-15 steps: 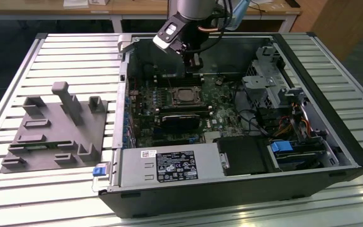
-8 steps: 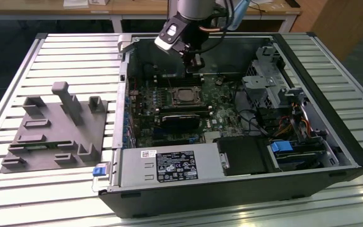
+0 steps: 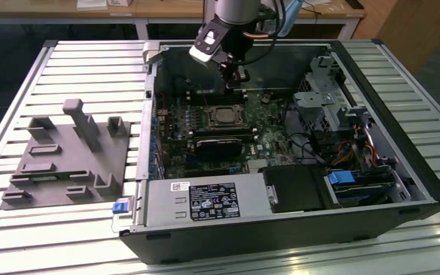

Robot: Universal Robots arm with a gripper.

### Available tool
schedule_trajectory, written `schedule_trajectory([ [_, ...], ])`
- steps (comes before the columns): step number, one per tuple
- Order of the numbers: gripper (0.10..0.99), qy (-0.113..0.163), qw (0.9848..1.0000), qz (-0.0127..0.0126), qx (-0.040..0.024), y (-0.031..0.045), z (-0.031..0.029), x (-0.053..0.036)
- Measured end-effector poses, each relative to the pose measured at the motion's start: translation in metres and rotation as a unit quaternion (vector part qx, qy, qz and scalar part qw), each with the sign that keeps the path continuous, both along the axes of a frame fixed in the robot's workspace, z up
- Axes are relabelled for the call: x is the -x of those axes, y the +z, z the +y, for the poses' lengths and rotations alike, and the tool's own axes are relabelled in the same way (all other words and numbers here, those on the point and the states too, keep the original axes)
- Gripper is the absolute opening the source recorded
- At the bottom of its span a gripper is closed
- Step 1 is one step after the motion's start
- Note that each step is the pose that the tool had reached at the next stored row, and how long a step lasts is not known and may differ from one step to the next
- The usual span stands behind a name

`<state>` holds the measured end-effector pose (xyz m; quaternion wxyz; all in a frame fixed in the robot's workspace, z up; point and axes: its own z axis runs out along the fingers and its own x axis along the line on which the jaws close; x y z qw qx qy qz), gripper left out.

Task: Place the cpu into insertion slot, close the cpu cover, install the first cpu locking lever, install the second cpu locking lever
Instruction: 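Install the first cpu locking lever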

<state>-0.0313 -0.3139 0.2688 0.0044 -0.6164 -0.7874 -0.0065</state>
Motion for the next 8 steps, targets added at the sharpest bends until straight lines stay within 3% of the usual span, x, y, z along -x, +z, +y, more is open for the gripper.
schedule_trajectory([
  [8,0.118,0.020,0.9998,0.0000,0.0000,0.0000,0.0000,0.0000],
])
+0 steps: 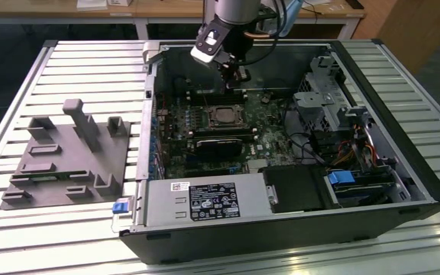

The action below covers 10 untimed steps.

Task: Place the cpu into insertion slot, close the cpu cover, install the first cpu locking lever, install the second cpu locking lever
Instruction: 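Install the first cpu locking lever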

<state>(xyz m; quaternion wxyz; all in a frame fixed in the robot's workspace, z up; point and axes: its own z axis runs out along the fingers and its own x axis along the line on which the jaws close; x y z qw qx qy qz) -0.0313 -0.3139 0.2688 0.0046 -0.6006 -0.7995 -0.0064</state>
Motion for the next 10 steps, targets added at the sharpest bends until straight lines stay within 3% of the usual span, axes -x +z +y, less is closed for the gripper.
schedule_trajectory([
  [10,0.118,0.027,0.9996,0.0000,0.0000,0.0000,0.0000,0.0000],
])
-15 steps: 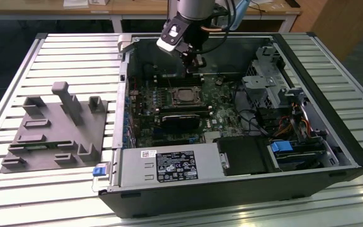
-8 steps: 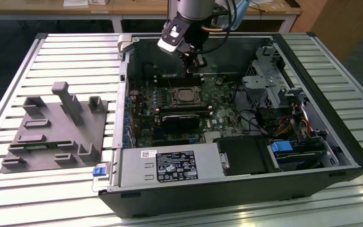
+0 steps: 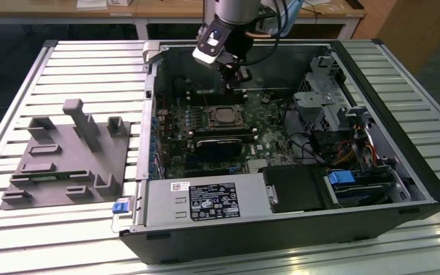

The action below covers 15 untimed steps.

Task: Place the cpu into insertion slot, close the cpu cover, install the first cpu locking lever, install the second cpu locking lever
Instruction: 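Install the first cpu locking lever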

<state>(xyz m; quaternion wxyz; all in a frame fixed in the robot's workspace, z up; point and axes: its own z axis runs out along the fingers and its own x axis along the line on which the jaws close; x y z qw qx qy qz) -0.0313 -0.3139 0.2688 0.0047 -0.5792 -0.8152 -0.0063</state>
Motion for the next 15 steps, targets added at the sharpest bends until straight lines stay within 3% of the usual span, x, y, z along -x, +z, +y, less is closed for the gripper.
schedule_trajectory([
  [15,0.118,0.048,0.9989,0.0000,0.0000,0.0000,0.0000,0.0000],
])
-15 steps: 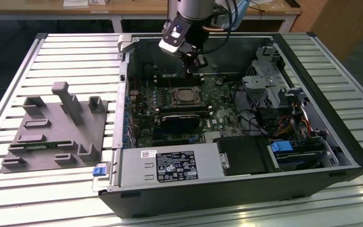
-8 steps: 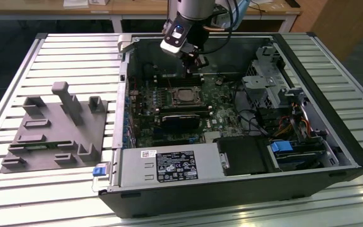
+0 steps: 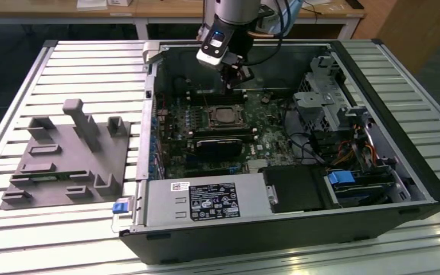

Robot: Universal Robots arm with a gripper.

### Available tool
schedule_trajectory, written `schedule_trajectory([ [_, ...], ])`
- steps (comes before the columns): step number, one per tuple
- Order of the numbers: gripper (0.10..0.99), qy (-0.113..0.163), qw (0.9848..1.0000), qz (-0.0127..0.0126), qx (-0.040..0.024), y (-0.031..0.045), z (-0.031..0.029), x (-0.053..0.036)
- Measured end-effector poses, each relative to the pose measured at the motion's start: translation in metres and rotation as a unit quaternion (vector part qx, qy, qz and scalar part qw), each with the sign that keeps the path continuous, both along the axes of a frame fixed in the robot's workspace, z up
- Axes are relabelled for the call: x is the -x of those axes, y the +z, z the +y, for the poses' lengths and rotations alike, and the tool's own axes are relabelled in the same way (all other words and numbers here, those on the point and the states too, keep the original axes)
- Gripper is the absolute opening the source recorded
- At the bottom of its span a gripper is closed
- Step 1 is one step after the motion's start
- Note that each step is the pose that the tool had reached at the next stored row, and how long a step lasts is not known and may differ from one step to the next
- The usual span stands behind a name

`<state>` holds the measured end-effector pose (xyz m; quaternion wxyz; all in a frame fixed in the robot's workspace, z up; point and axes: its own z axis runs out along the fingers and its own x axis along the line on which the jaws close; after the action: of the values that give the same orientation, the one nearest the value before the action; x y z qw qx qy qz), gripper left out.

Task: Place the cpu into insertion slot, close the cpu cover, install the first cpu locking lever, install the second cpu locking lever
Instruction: 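Install the first cpu locking lever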

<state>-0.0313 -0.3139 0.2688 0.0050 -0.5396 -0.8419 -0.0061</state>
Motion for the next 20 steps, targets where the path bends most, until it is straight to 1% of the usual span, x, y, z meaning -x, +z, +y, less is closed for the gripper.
schedule_trajectory([
  [9,0.118,0.026,0.9997,-0.0002,0.0000,0.0000,0.0000,0.0000],
  [13,0.118,0.039,0.9992,-0.0008,0.0000,0.0000,0.0000,0.0000],
  [17,0.118,0.057,0.9984,-0.0015,0.0000,0.0000,-0.0001,0.0001],
  [20,0.118,0.077,0.9970,-0.0016,0.0000,0.0000,-0.0001,0.0001],
])
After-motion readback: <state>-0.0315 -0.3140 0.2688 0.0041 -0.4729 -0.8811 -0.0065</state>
